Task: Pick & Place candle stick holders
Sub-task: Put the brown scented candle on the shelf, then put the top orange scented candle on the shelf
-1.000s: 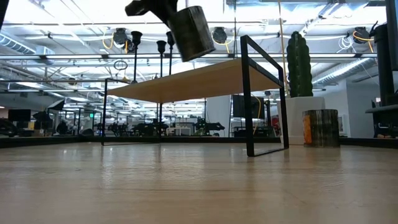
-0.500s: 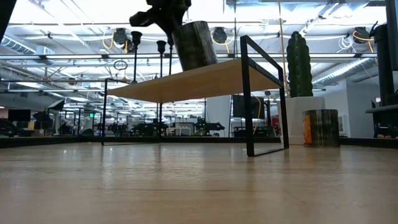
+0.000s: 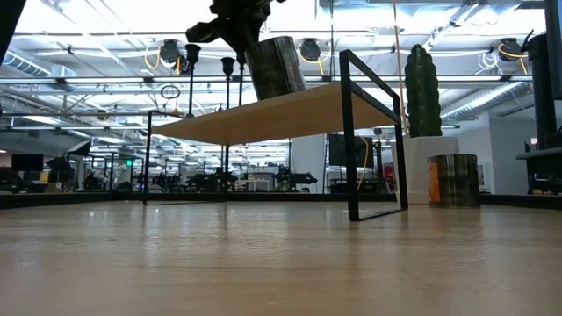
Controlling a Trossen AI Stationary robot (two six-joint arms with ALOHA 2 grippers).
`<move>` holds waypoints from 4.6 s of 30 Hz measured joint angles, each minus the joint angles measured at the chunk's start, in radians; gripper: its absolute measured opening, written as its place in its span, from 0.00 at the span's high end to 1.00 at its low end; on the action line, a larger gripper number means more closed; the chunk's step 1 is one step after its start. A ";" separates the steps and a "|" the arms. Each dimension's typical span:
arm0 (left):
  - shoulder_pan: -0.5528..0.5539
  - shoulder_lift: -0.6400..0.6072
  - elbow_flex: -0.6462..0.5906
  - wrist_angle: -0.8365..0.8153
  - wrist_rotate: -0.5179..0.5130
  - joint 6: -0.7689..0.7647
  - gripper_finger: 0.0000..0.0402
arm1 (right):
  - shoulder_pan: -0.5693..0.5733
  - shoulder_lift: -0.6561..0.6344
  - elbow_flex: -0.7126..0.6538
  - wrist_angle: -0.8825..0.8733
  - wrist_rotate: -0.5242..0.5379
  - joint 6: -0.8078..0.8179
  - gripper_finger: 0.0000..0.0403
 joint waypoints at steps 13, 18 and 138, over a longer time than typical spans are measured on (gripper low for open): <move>0.009 0.000 0.000 0.008 -0.029 0.006 0.88 | 0.000 0.000 0.000 0.001 0.000 -0.015 0.75; 0.014 0.000 0.000 0.011 -0.028 0.013 0.82 | 0.000 0.000 0.000 0.001 0.000 -0.015 0.75; -0.588 -1.154 -1.522 1.151 -0.393 0.347 0.81 | -0.431 -0.294 -0.797 -0.084 0.295 1.571 0.74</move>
